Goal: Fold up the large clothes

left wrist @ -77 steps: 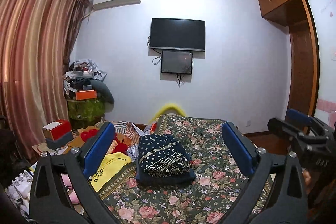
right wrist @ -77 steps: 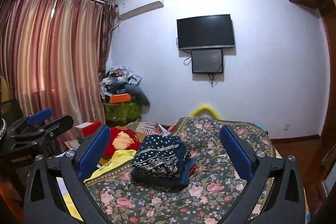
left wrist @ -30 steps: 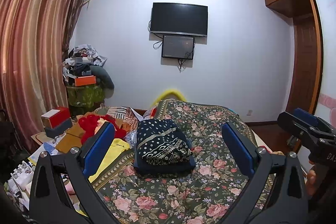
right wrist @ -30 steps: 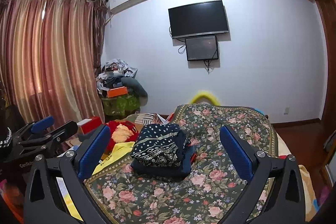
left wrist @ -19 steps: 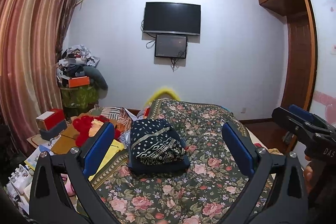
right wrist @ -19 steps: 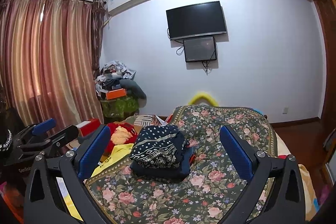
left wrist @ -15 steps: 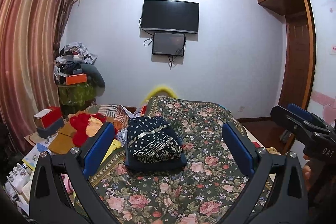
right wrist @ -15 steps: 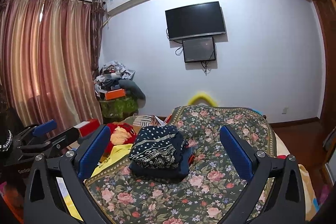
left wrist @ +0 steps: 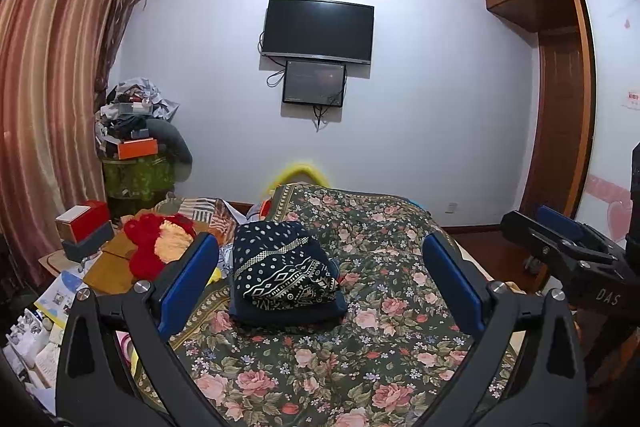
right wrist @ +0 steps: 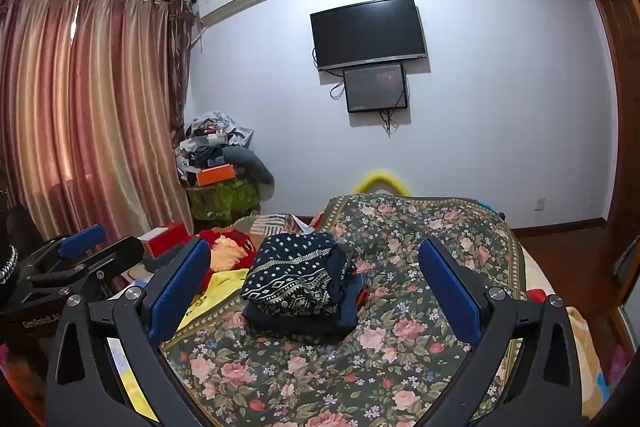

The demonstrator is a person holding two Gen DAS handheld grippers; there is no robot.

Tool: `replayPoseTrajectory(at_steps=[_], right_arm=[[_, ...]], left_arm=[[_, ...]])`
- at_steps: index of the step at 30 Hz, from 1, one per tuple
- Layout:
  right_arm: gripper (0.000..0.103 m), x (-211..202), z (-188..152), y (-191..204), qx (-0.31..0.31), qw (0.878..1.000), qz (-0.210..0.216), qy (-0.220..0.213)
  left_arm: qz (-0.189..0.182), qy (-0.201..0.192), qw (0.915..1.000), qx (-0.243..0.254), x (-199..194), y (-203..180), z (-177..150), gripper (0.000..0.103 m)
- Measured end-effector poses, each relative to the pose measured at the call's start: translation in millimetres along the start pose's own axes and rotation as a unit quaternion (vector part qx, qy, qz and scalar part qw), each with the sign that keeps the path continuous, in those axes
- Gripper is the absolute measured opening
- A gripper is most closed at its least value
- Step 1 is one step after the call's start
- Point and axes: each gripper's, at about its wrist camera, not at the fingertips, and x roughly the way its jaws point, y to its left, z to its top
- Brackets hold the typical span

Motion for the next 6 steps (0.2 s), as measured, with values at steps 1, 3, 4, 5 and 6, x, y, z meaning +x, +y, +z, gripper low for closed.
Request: replayPoseTrajectory(at_steps=[1, 3, 4, 5, 6], right_arm=[[0.103, 0.2, -0.1, -0.3, 0.001, 1.000, 0.000, 0.000], [0.103, 0.1, 0.7, -0.5, 0.001, 1.000, 0.000, 0.001], [0.103, 0.1, 0.2, -0.8, 0.001, 1.000, 0.001, 0.001], [0.103, 0.1, 0.1, -0.8, 0.000, 1.000, 0.000, 0.000], [0.103, 0.1, 0.2, -0.8, 0.000, 1.000, -0.001, 0.000]], left_arm=[[-0.001, 0.001, 1.0000, -0.001, -0.1, 0.2, -0.1, 0.102], [0.002, 0.000, 1.0000, -0.001, 0.0, -0.1, -0.9, 0.102], [0.003, 0.002, 1.0000, -0.001, 0.2, 0.4, -0.3, 0.102], [0.003, 0.004, 1.0000, -0.002, 0.9, 1.1, -0.5, 0.102], [0.003, 0.006, 1.0000, -0.003, 2.1, 1.6, -0.4, 0.102]])
